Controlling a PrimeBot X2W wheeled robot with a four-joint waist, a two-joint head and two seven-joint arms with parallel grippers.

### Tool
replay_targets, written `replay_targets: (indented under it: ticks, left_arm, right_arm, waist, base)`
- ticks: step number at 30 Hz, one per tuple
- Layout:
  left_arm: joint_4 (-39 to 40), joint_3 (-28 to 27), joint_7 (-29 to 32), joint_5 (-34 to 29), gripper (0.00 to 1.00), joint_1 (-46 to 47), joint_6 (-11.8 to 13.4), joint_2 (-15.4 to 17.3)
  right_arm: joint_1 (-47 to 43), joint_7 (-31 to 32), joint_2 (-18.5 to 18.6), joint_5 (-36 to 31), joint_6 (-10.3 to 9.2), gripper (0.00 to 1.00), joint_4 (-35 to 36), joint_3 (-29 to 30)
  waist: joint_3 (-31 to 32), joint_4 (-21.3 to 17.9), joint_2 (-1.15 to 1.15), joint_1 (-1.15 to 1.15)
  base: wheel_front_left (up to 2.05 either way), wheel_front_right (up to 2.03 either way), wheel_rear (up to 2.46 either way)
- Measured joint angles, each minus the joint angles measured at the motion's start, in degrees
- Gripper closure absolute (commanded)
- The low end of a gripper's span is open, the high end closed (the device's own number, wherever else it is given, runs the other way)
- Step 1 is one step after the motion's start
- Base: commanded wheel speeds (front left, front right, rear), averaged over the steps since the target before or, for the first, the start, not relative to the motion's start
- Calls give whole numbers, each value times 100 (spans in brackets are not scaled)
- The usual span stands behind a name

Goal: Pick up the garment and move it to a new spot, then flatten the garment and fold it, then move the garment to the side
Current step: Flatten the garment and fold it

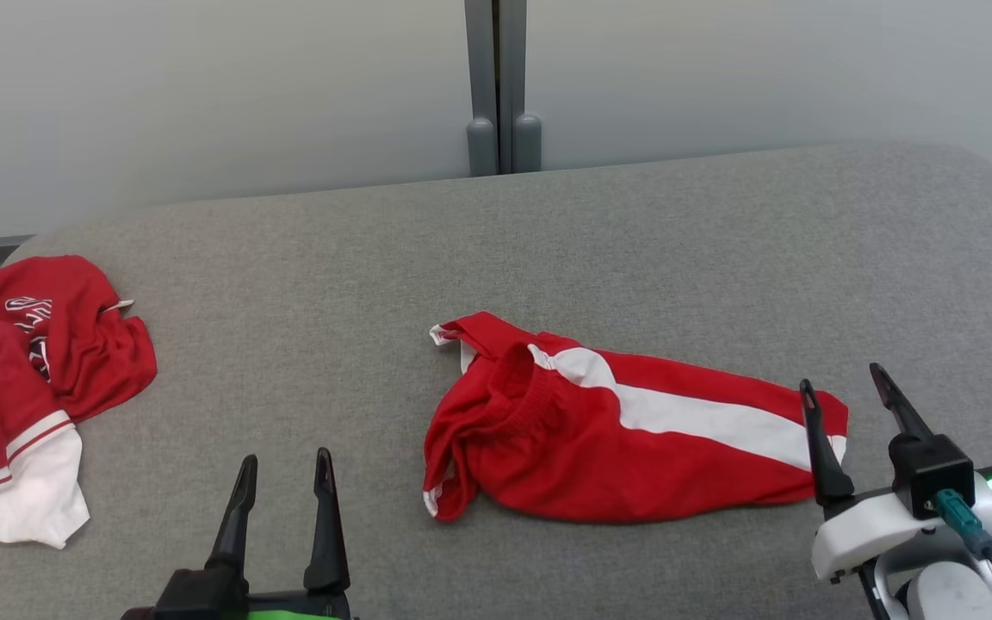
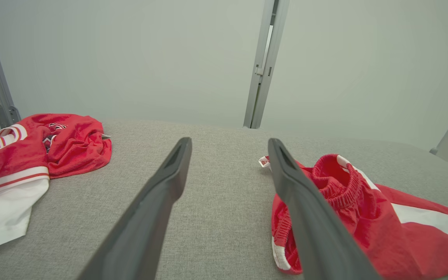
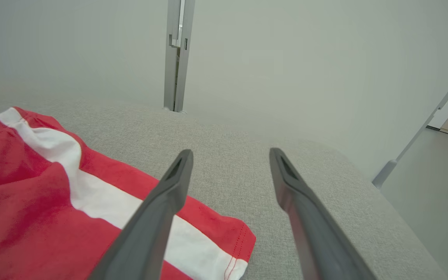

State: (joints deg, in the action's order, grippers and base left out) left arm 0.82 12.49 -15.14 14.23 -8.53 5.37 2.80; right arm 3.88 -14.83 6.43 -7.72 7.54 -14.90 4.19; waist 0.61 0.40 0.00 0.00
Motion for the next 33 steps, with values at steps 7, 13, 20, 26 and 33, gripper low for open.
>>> replay_targets:
  ticks: [7,13,20,26,33]
  left_arm:
    - [-71,-189,0,-79,0,-175,-133,-1]
    - [-177,-467,0,-102,0,-453,-266,0]
    - [-240,-612,0,-127,0,-553,-386,0]
    - [-311,-658,0,-170,0,-588,-455,0]
    - [-327,-678,0,-229,0,-598,-510,0]
  right_arm:
    - [-872,-22,-313,130,0,0,1271,-16]
    - [-1302,-23,-353,409,0,0,1500,296]
    - [-1393,-23,-361,455,0,0,1505,192]
    - [-1401,-23,-356,456,0,0,1437,87]
    - [-1408,-22,-358,457,0,0,1394,13]
  waist:
    - [59,18,0,0]
    - [197,43,0,0]
    - [305,90,0,0]
    - [373,150,0,0]
    - [391,145,0,0]
  base:
    - [0,0,0]
    - [0,0,0]
    - [0,0,0]
    - [0,0,0]
    - [0,0,0]
